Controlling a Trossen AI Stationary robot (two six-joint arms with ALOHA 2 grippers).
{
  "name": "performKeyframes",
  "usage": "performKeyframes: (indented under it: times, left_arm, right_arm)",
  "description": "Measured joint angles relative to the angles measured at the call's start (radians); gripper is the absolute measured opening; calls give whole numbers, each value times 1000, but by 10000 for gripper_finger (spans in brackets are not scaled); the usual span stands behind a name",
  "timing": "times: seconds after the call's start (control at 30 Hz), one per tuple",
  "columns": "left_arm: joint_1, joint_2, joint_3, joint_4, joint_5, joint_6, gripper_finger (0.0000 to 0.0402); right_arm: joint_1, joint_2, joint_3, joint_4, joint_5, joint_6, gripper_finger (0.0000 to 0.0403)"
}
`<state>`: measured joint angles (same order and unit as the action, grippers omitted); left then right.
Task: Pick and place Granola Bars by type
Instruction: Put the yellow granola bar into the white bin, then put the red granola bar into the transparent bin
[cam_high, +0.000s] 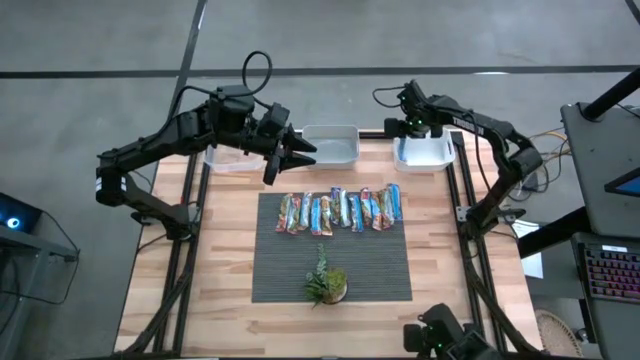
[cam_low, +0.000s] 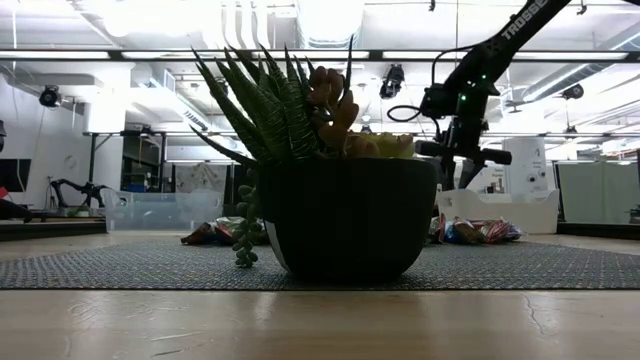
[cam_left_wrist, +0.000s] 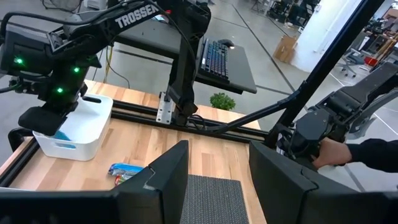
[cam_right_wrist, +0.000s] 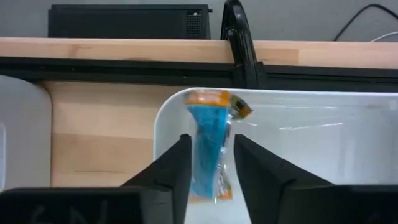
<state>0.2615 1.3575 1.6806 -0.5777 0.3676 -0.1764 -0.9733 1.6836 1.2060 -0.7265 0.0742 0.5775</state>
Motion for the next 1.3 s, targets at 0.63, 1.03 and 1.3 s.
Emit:
performKeyframes:
  times: [0.63,1.03,1.3]
  left_arm:
    - [-1,0,0,0,0,1,152]
    - [-1,0,0,0,0,4,152]
    - [0,0,0,0,0,27,151]
  right_arm:
    - [74,-170,0,16,-47,-66,149]
    - [243,-442,0,152,-83,-80,91]
    - [377,-566,0,227,-122,-143,38]
